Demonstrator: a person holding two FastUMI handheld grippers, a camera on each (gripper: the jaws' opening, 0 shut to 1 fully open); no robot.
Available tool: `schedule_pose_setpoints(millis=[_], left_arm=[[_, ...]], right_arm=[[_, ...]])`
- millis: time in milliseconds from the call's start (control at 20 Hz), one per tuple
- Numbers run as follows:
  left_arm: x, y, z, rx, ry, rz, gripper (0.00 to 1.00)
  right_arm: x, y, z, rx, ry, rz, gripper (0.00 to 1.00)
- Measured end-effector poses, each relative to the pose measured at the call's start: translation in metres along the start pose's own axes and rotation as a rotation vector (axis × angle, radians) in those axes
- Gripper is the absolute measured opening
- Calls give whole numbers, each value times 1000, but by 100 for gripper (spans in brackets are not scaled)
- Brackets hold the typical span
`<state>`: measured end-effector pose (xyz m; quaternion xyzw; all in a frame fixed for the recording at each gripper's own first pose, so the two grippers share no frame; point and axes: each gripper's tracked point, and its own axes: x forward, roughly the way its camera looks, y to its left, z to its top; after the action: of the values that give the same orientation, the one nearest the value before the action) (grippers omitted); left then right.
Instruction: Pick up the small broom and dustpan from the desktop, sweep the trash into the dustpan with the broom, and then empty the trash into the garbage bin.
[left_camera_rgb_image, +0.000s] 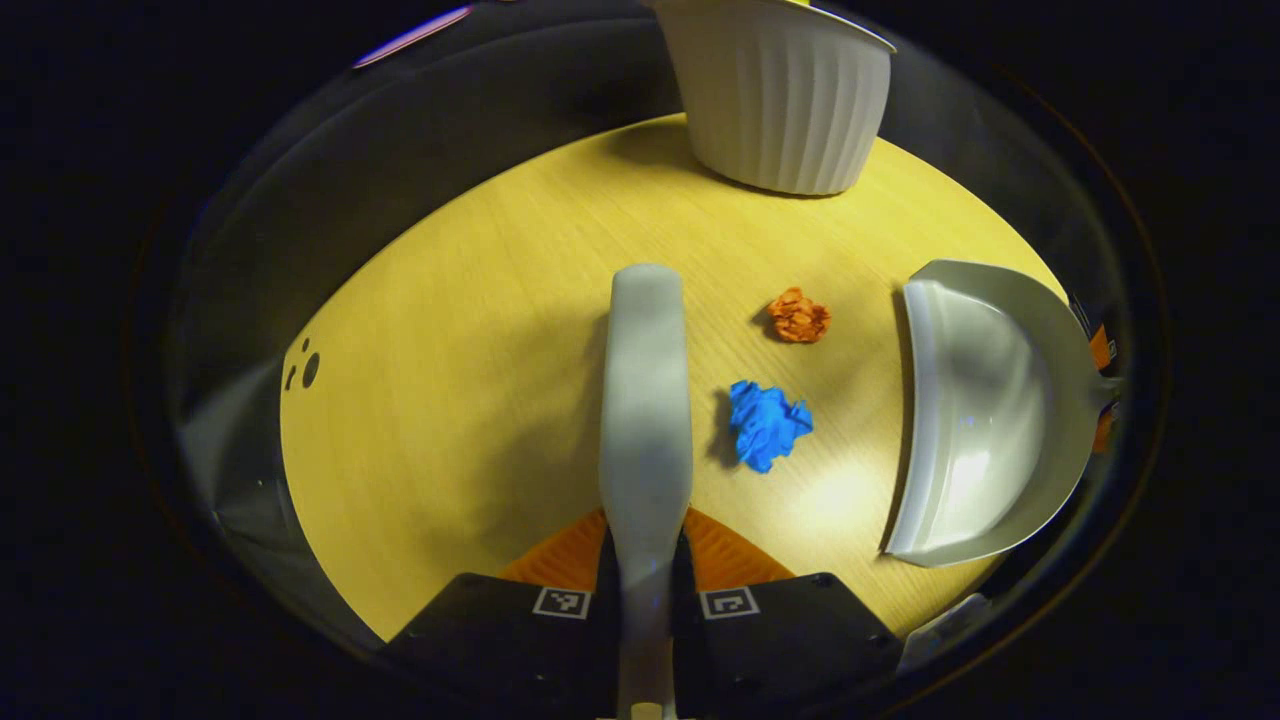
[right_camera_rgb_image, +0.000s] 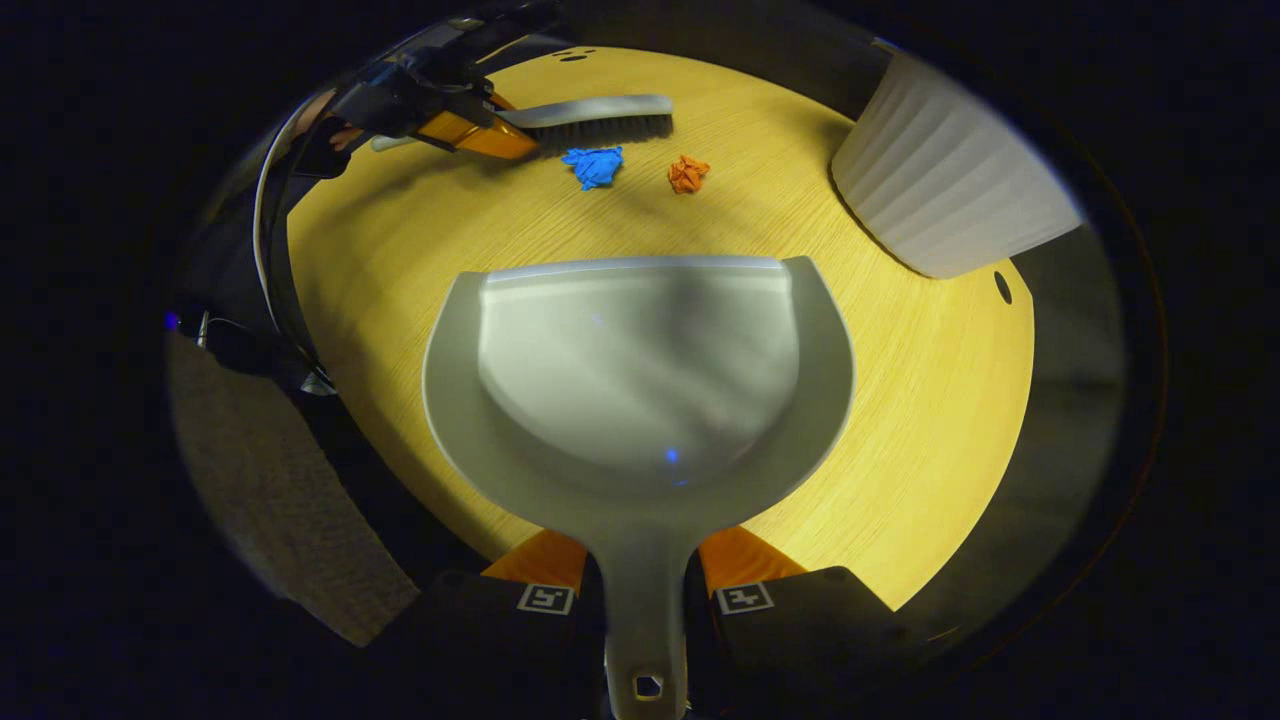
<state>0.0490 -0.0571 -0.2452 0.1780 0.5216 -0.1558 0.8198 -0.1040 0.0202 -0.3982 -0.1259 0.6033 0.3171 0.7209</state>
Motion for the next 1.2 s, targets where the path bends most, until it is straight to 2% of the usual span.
schedule_pose_setpoints(millis=[100,250,400,450,500,650,700,800,850,900,950,1000,1100,1150,1200], left_arm=[[1,-15,7,23,7,-35,25],[-4,-48,12,42,17,-143,25],[-16,-84,13,6,35,-286,25],[-21,-97,15,-10,36,-336,22],[-27,-113,14,-25,46,-397,25],[-46,-137,8,-43,73,-528,25],[-52,-138,9,-43,67,-535,25],[-57,-137,8,-32,47,-512,22],[-60,-136,10,-32,31,-495,25],[-66,-135,13,-35,11,-479,25],[-66,-132,13,-38,-17,-454,25],[-69,-126,16,-47,-52,-422,25],[-79,-108,24,-80,-111,-358,25],[-84,-99,24,-105,-144,-320,25],[-85,-86,22,-139,-167,-290,25]], right_arm=[[7,-3,5,-1,0,2,36],[10,-5,7,-2,-11,11,36],[10,-5,6,-1,-19,24,37],[10,-5,6,2,-21,27,37],[11,-4,7,4,-32,29,40],[12,-4,8,3,-52,27,33],[12,-4,7,10,-66,25,36],[14,-5,9,36,-95,7,33],[14,-5,9,52,-115,-2,36],[14,-4,7,73,-136,-7,33],[14,-3,8,98,-155,-12,40],[12,-1,5,124,-168,-17,36],[2,0,1,178,-175,-26,36],[-7,1,2,218,-179,-28,40],[-17,-1,5,256,-191,-32,37]])
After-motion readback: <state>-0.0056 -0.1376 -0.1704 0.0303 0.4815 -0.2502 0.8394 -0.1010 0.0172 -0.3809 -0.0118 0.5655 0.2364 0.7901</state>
